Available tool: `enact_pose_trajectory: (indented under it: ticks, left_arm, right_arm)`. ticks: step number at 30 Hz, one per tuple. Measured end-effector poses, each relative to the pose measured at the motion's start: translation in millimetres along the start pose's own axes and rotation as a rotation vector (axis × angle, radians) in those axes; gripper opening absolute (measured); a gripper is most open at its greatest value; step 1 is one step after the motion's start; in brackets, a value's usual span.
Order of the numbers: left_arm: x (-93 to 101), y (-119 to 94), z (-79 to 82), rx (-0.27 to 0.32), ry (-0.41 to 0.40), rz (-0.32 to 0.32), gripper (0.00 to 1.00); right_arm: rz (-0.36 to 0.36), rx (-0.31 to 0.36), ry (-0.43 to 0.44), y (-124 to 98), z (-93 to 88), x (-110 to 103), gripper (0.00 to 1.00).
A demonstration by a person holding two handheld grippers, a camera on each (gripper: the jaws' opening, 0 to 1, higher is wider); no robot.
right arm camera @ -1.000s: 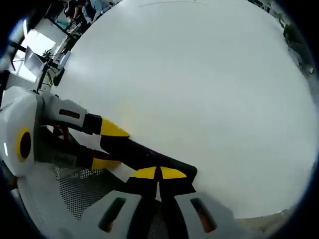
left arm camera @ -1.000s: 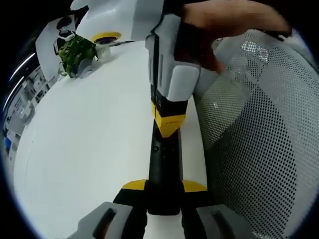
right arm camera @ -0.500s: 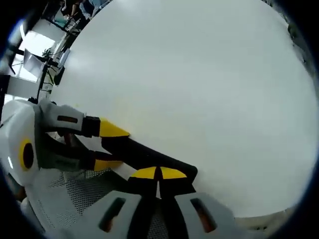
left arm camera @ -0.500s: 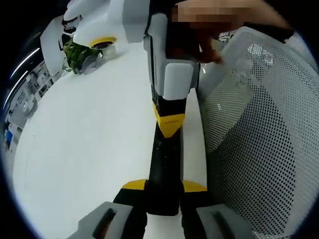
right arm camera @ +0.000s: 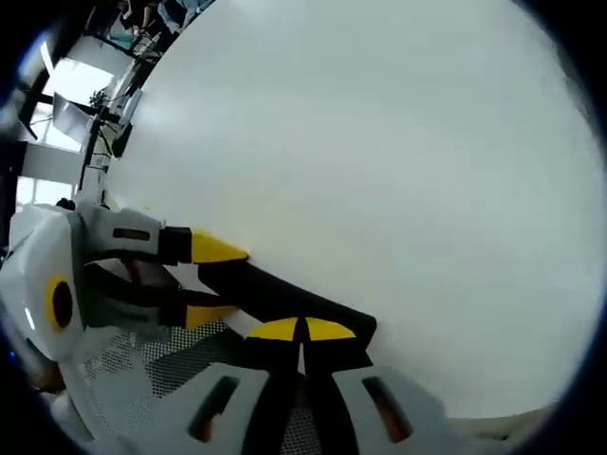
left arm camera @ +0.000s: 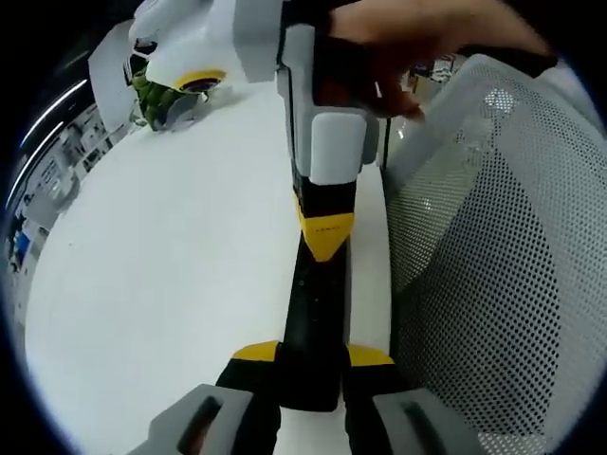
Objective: Press the specified remote control buttons in sequence, fully releasing each button before pressing the next.
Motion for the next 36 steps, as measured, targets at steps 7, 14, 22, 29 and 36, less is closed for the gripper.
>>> enact_pose_trajectory:
  ticks: [7,14,22,29,36]
  left_arm:
    - [2.3,0,-2.5,0.023,-0.027,0.012,0.24]
    - [0.4,2,-2.1,0.024,-0.020,0.008,0.24]
    - [-0.1,2,-1.6,0.025,-0.017,0.008,0.24]
    - [0.3,2,-1.2,0.028,-0.015,0.008,0.24]
    - [-0.4,2,-1.3,0.034,-0.019,0.006,0.24]
  right_arm:
    - [0.005,-0.038,-0.048,-1,-2.1,-3,0.00]
    - [0.057,-0.094,-0.060,-5,13.3,-15,0.00]
    - [0.053,-0.180,-0.068,3,21.2,-21,0.00]
    - [0.043,-0.227,-0.063,9,22.0,-18,0.00]
    - [0.027,-0.262,-0.079,11,20.4,-19,0.00]
Point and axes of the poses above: the point that each gripper's makers call its tool centre point, and the gripper's own axes: y roughly forward along the fingers, x roughly to its right, z roughly out of its top, the point moved 2 cm from there along -y, roughly backward along the fingers, and after that the axes turned 9 degrees about -y, right-handed, at the moved point
